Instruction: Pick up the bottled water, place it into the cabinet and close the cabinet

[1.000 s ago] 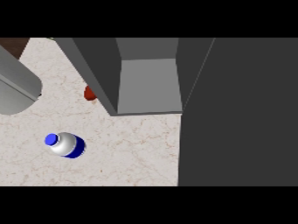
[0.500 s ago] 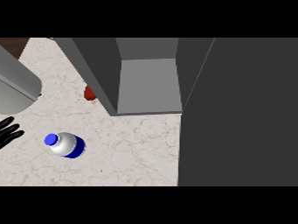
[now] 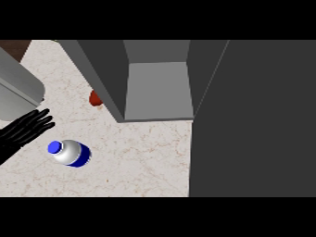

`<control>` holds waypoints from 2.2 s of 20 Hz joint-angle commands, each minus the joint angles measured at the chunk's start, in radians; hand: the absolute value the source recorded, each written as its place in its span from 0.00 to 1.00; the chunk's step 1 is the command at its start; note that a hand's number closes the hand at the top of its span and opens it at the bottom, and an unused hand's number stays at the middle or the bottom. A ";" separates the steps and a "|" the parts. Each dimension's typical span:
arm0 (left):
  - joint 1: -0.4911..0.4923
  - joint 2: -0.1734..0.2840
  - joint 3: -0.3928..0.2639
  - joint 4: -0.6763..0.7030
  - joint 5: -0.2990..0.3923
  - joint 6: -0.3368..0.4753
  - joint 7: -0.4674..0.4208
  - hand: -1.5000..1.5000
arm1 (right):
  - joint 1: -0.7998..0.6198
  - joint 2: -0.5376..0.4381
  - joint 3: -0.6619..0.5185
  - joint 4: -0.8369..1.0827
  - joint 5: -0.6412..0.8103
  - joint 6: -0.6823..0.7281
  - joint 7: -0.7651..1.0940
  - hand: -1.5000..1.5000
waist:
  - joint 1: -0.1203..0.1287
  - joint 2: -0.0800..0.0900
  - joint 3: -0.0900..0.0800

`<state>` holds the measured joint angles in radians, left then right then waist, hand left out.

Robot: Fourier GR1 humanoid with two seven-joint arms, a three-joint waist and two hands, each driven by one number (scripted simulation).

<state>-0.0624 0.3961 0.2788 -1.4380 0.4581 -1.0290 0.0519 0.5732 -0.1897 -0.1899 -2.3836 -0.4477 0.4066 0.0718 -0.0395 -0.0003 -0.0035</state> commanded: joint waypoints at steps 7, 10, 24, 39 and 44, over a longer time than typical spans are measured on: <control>-0.109 -0.091 -0.028 0.211 -0.374 0.021 -0.224 0.00 | 0.045 -0.031 -0.064 -0.123 -0.220 0.013 0.031 0.00 | 0.005 0.003 0.000; -0.108 -0.079 -0.045 0.287 -0.443 0.022 -0.302 0.00 | 0.093 -0.010 -0.047 -0.143 -0.217 0.028 0.001 0.00 | -0.005 0.004 -0.002; -0.138 -0.091 -0.133 0.635 -0.633 0.195 -0.675 0.00 | 0.165 -0.016 -0.031 -0.125 -0.201 0.069 -0.083 0.00 | -0.016 0.006 -0.004; -0.243 -0.151 -0.203 0.882 -0.513 0.085 -0.727 1.00 | 0.199 -0.045 -0.047 -0.074 -0.176 0.086 -0.155 0.00 | -0.022 0.009 -0.004; -0.251 -0.119 -0.219 0.884 -0.469 0.012 -0.730 1.00 | 0.212 -0.057 -0.054 -0.103 -0.173 0.072 -0.156 0.00 | -0.009 0.006 -0.004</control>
<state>-0.3116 0.2806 0.0680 -0.5901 -0.0404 -0.8084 -0.5464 0.7398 -0.2524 -0.2323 -2.3503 -0.5610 0.5063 -0.1251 -0.0508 0.0055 -0.0061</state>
